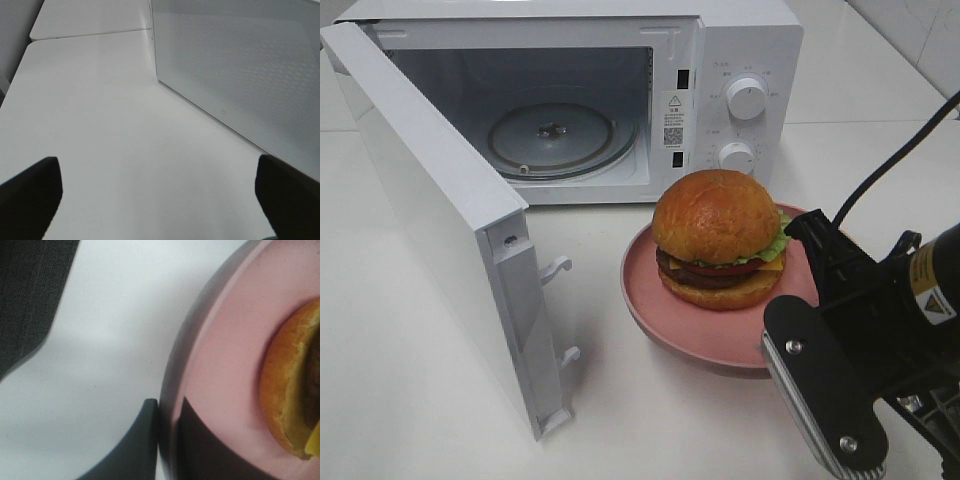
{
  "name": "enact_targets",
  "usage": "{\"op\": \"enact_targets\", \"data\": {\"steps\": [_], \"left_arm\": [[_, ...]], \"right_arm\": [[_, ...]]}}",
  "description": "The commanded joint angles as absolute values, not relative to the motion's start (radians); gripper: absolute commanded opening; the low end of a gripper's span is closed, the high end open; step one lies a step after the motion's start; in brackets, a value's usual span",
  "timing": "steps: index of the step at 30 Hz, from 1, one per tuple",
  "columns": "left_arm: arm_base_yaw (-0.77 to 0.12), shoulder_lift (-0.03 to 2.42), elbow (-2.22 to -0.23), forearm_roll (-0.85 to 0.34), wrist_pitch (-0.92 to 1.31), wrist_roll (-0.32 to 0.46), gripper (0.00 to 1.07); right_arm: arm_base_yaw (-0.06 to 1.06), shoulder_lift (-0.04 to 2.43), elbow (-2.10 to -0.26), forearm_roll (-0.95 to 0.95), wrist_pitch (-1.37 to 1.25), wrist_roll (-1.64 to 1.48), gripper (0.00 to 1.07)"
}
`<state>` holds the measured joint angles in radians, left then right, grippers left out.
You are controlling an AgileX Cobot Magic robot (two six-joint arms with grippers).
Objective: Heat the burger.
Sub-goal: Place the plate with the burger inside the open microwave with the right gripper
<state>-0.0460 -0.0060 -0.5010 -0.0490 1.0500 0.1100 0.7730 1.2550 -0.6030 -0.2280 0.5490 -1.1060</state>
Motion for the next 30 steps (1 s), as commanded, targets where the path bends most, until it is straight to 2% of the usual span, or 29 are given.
{"op": "enact_targets", "data": {"steps": [1,11,20,30], "left_arm": [[-0.05,-0.029,-0.497,-0.053,1.041,0.108,0.98],[-0.05,-0.029,-0.497,-0.053,1.041,0.108,0.98],[-0.05,-0.029,-0.497,-0.053,1.041,0.108,0.98],[-0.05,-0.029,-0.497,-0.053,1.041,0.108,0.98]], "right_arm": [[0.749,1.246,-0.638,-0.206,0.497,-1.179,0.02],[0.672,1.246,-0.651,-0.068,0.413,-1.37,0.0],[0.618,1.282,-0.651,0.134,0.337,-1.598,0.0],[0.619,1.348,-0.66,0.127,0.237,-1.624,0.0]]}}
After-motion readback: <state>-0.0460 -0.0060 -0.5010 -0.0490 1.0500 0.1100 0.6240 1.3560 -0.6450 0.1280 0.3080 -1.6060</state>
